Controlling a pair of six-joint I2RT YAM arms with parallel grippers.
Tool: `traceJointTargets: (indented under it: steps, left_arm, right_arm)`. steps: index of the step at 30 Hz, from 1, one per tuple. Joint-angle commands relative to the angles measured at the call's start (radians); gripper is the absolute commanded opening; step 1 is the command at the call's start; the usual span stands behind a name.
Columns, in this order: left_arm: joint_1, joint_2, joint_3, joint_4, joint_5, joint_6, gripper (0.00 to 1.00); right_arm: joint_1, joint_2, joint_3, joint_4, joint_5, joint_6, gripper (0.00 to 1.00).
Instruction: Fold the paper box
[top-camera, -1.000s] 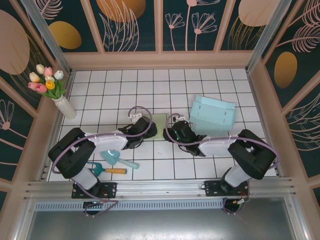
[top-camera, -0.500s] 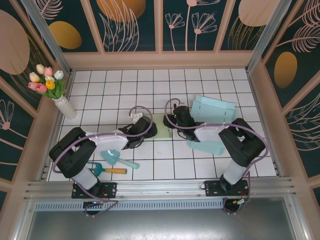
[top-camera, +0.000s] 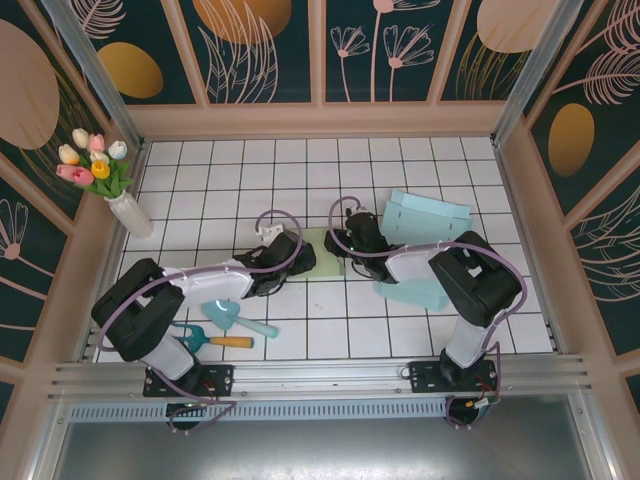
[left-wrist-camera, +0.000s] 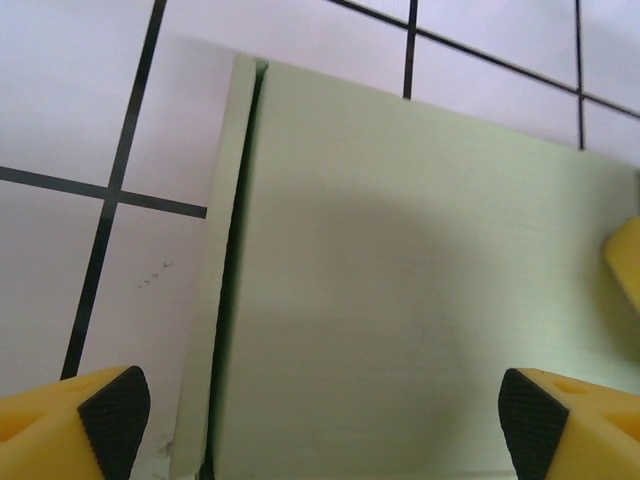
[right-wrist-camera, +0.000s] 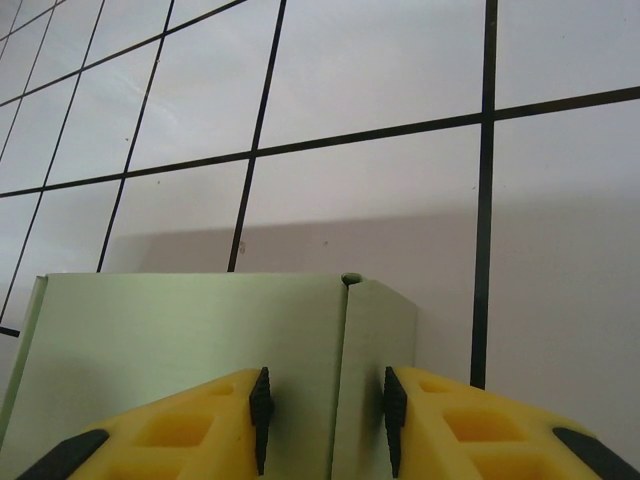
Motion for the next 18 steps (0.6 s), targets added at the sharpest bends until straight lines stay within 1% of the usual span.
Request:
traceJointTargets:
  steps: [1, 7, 12, 14, 18]
  left_arm:
    - [-0.001, -0.06, 0.03, -0.067, -0.013, -0.118, 0.94]
    - [-0.002, -0.12, 0.011, -0.098, -0.053, -0.303, 0.96]
    - [-0.002, -0.109, 0.046, -0.179, -0.064, -0.419, 0.98]
    - [-0.002, -0.09, 0.06, -0.196, -0.04, -0.453, 0.98]
    - [-0.001, -0.049, 0.067, -0.168, 0.022, -0.476, 0.97]
  right_arm:
    - [0.002, 0.027, -0.032, -0.019, -0.006, 0.026, 0.38]
    - [0.002, 0.009, -0.048, -0.007, -0.009, 0.035, 0.38]
    - [0.002, -0.006, -0.057, -0.009, -0.008, 0.035, 0.38]
    - [0.002, -0.004, -0.055, -0.013, -0.009, 0.035, 0.38]
    - [0.002, 0.0, -0.052, -0.013, -0.012, 0.033, 0.38]
